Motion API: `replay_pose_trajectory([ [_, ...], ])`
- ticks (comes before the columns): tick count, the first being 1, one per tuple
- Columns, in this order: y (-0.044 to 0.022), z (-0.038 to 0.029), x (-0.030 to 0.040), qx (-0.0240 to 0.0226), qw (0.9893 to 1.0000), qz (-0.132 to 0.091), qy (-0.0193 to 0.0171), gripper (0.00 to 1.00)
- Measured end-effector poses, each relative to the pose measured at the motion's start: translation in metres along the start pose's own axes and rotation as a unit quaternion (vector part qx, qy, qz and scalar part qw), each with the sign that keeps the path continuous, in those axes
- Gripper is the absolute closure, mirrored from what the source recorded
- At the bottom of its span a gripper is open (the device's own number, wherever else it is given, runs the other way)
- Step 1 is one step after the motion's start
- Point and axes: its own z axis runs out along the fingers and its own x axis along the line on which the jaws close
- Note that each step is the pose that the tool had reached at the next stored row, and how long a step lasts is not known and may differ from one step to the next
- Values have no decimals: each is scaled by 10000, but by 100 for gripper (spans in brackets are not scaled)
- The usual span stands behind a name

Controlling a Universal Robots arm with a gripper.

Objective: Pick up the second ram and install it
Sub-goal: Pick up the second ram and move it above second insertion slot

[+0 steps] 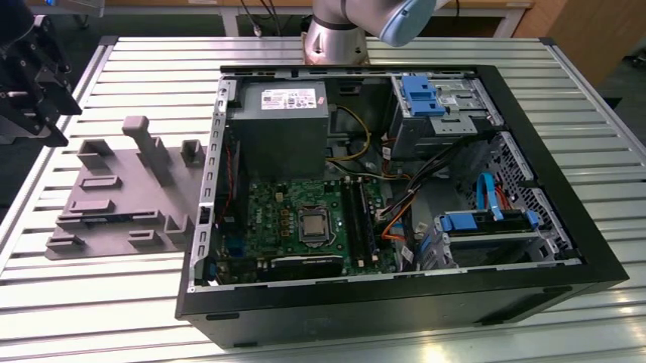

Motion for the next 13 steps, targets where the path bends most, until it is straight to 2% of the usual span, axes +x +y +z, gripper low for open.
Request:
replay_pose_trajectory([
  [6,-1,19,1,0,10000,0,0,44],
  [13,-3,77,4,0,10000,-1,0,44],
])
